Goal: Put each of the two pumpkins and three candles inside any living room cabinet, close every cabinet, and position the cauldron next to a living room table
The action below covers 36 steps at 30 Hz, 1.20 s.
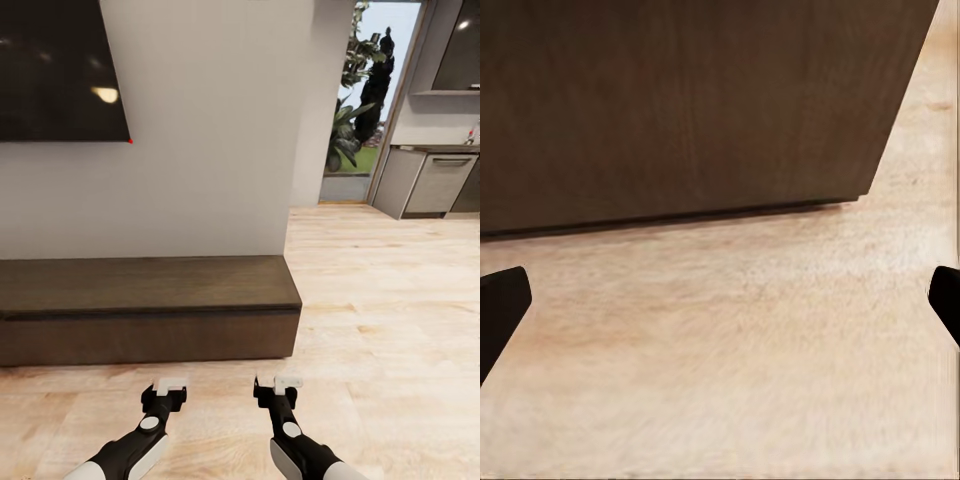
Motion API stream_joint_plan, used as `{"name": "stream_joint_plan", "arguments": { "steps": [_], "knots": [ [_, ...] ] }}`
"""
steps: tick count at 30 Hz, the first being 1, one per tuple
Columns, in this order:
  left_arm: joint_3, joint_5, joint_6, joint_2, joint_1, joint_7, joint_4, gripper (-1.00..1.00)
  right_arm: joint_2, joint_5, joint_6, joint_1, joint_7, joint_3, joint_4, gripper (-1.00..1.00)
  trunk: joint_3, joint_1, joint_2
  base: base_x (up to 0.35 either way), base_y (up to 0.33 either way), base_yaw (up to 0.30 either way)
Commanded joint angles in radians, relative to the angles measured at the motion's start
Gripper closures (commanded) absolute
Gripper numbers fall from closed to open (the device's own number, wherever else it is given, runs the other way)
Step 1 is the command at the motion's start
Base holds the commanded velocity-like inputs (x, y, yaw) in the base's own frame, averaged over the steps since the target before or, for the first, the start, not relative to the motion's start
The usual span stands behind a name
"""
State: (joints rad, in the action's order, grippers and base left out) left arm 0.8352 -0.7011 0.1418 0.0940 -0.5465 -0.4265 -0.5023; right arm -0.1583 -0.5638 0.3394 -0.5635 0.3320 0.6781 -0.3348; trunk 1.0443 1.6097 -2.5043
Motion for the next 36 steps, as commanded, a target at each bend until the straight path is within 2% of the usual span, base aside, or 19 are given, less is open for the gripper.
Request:
{"name": "stream_joint_plan", "arguments": {
  "steps": [1, 11, 31, 36],
  "knots": [
    [0.008, -0.011, 0.005, 0.001, -0.001, -0.006, -0.002, -1.0, 0.001, -0.008, 0.005, -0.001, 0.005, 0.008, 0.0, -1.0, 0.001, -0.001, 0.0, -0.123, 0.0, 0.0],
    [0.008, -0.012, 0.005, 0.001, -0.001, -0.007, -0.008, -1.0, 0.002, -0.008, 0.009, -0.001, 0.005, 0.009, 0.0, -1.0, 0.001, -0.001, 0.0, -0.033, 0.0, 0.0],
    [0.008, -0.012, 0.003, 0.001, -0.001, -0.006, 0.002, -1.0, 0.001, -0.007, 0.012, -0.001, 0.005, 0.011, -0.013, -1.0, -0.076, -0.01, 0.004, -0.001, 0.0, 0.0],
    [0.008, -0.013, 0.002, 0.001, -0.001, -0.005, 0.002, -1.0, 0.002, -0.008, 0.01, -0.001, 0.005, 0.01, -0.007, -1.0, -0.092, -0.027, 0.037, 0.0, 0.0, 0.0]
  ]
}}
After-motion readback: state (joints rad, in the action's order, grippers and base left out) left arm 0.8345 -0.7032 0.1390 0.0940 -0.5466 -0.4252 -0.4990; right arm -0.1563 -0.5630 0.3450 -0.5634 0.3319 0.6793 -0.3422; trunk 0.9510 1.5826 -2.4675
